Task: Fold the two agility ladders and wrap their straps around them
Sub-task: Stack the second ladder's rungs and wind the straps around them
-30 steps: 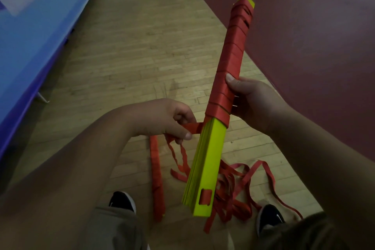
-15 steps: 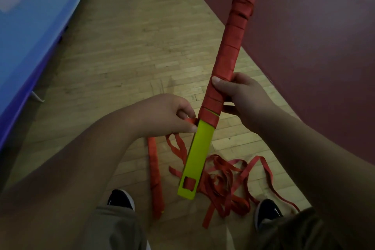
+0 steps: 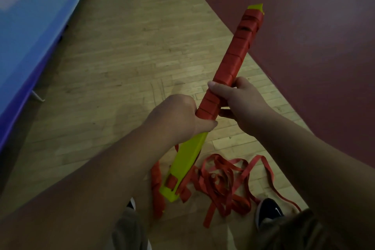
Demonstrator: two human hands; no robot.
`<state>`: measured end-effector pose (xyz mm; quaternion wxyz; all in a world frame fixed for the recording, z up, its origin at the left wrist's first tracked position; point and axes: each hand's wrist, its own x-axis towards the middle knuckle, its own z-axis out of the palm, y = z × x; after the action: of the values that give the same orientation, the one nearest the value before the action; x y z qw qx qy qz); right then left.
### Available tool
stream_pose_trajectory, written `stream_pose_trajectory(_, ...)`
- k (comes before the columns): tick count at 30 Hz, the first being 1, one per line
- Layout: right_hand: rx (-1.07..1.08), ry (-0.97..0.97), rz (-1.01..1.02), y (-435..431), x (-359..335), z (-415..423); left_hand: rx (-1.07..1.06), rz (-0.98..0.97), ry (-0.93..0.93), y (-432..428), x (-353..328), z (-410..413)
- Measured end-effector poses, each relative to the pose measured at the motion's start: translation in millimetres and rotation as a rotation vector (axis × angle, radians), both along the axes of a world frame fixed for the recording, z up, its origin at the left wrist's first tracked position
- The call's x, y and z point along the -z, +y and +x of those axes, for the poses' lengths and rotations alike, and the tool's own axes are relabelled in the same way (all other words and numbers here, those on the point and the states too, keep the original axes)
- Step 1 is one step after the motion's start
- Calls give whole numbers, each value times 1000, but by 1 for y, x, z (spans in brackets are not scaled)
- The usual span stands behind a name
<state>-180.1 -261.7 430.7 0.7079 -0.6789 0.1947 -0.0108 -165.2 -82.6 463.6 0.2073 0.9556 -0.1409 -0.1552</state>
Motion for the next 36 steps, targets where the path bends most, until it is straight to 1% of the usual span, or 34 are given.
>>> stream_pose_trajectory(3, -42, 17, 63, -3, -1, 1, -5, -83, 49, 2, 2, 1)
stream_pose_trajectory(5, -60, 7, 214, -8, -5, 0, 3, -192, 128, 7, 0, 5)
stream_pose_trajectory(7, -115, -10, 333, -13, -9, 0, 52, -271, 200, 14, -7, 10)
stream_pose_trajectory(9, -195, -26, 363, -17, -12, 0, 130, -304, 250, 20, -13, 14)
stream_pose_trajectory(12, -208, -33, 303, -20, -12, 1, 191, -311, 325, 25, -19, 14)
stream_pose_trajectory(14, -195, -44, 254, -20, -11, 2, 203, -283, 335, 27, -20, 15)
stream_pose_trajectory(17, -146, -40, 175, -19, -9, 2, 209, -164, 279, 30, -17, 19)
stream_pose_trajectory(20, -76, -19, 0, -14, -8, 0, 205, -74, 233, 30, -11, 17)
stream_pose_trajectory(22, -24, -14, -115, -9, -9, -1, 205, -61, 236, 26, -8, 13)
stream_pose_trajectory(24, 18, -12, -170, -4, -8, -2, 207, -32, 233, 19, -4, 8)
stream_pose_trajectory(27, 62, -10, -234, 1, -6, -2, 201, 85, 132, 7, 4, 3)
stream_pose_trajectory(29, 85, -13, -259, 2, -5, -3, 173, 123, 90, 2, 8, 2)
stream_pose_trajectory(31, 76, -12, -259, 2, -4, -3, 151, 89, 81, 2, 10, 5)
stream_pose_trajectory(33, 36, -9, -249, -1, -5, -3, 151, 13, 109, 7, 9, 10)
stream_pose_trajectory(35, 2, -15, -167, -5, -7, -2, 146, -91, 175, 16, 6, 17)
stream_pose_trajectory(36, -9, -24, -83, -7, -8, -1, 148, -144, 216, 21, 5, 20)
